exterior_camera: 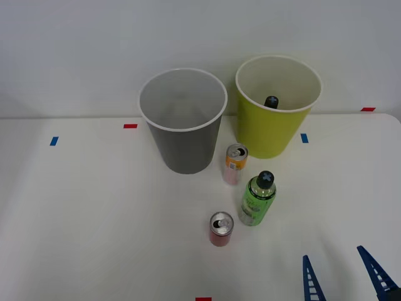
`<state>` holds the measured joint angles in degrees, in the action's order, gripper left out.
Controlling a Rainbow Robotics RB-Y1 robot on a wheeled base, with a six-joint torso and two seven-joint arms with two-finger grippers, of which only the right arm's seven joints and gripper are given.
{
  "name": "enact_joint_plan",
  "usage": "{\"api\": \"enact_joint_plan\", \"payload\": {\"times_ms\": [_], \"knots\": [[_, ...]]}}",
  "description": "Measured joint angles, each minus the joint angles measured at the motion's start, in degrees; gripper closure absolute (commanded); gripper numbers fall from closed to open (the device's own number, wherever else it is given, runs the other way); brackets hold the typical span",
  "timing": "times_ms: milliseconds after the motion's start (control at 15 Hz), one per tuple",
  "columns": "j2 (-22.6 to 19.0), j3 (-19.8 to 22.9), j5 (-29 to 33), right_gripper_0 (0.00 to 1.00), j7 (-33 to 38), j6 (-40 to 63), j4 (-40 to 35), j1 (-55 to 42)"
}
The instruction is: Put cans in the gray bin, plastic bottles in the light green bin
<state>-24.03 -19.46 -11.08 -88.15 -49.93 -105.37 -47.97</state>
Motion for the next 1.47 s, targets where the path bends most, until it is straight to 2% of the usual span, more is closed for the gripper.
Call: {"api": "enact_joint_plan", "payload": {"times_ms": [667, 933, 1467], "knots": [[-1.52, -7.23, -4.23, 0.00, -1.52, 0.84, 10.80, 17.91], [-1.73, -12.20, -9.55, 0.00, -3.05, 1.41, 13.85, 26.03], [-0.72, -12.33, -10.95, 0.00, -5.95, 12.16, 14.04, 34.06]]}}
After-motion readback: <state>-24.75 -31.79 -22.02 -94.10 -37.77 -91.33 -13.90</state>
